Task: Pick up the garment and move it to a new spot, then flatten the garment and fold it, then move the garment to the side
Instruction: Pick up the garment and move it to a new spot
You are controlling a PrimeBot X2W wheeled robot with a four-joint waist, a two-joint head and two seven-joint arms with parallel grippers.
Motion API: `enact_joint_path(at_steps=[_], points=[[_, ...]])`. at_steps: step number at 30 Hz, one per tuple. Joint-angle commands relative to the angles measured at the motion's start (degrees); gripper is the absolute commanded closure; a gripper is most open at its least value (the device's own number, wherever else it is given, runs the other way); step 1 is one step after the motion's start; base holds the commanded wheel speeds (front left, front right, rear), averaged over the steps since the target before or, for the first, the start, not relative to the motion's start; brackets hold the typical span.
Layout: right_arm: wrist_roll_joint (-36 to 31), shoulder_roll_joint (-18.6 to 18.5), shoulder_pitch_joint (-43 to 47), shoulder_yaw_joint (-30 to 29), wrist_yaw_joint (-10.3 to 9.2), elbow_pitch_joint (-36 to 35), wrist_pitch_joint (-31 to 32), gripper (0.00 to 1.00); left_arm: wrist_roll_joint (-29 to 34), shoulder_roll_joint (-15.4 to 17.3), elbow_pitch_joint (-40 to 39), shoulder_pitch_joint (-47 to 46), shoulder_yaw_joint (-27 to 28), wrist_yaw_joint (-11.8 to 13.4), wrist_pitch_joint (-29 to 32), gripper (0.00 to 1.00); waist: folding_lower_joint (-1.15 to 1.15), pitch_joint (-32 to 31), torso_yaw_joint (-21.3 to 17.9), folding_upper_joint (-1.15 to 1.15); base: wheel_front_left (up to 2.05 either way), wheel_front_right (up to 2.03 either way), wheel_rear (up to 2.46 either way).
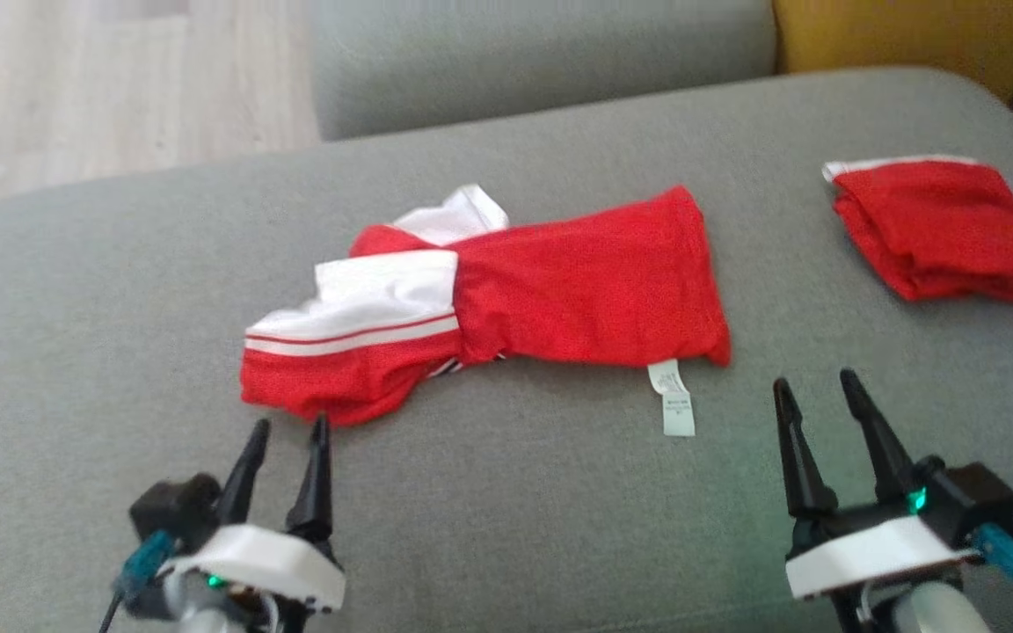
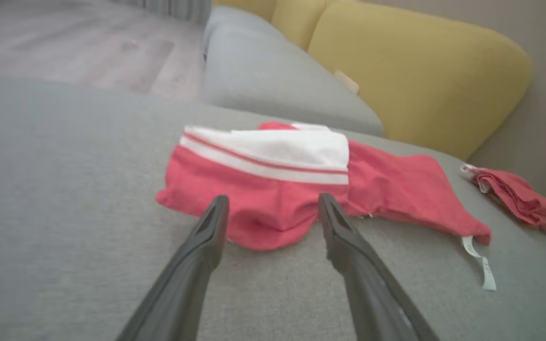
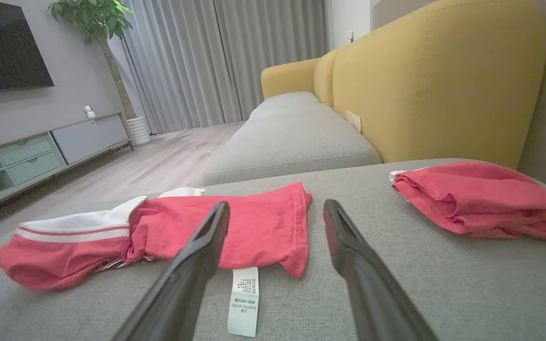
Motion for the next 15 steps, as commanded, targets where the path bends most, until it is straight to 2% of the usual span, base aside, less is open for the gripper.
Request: enact_joint_path(at_steps=[1, 8, 15], points=[[0.10, 0.18, -0.81, 0.98, -0.05, -1.33, -0.37, 0.00, 1.94, -0.10, -4.07, -0.51, 3.25, 0.50, -0.35, 0.00, 0.00, -2.40, 1.99, 0.00, 0.00, 0.00, 0.00], [-1.91, 0.69, 2.16, -0.56, -0.05, 1.04, -0.37, 0.00, 9.78, -1.96, -15.25, 8.32, 9.85, 0.34, -0.36, 0.00, 0.00, -6.32, 3.83, 0.00, 0.00, 0.00, 0.00], [-2.93, 1.43, 4.94, -2.53, -0.05, 1.86, -0.37, 0.00, 11.83, -2.48, -21.24, 14.29, 14.81, -1.00, -0.36, 0.00, 0.00, -9.24, 4.76, 0.00, 0.00, 0.00, 0.00]])
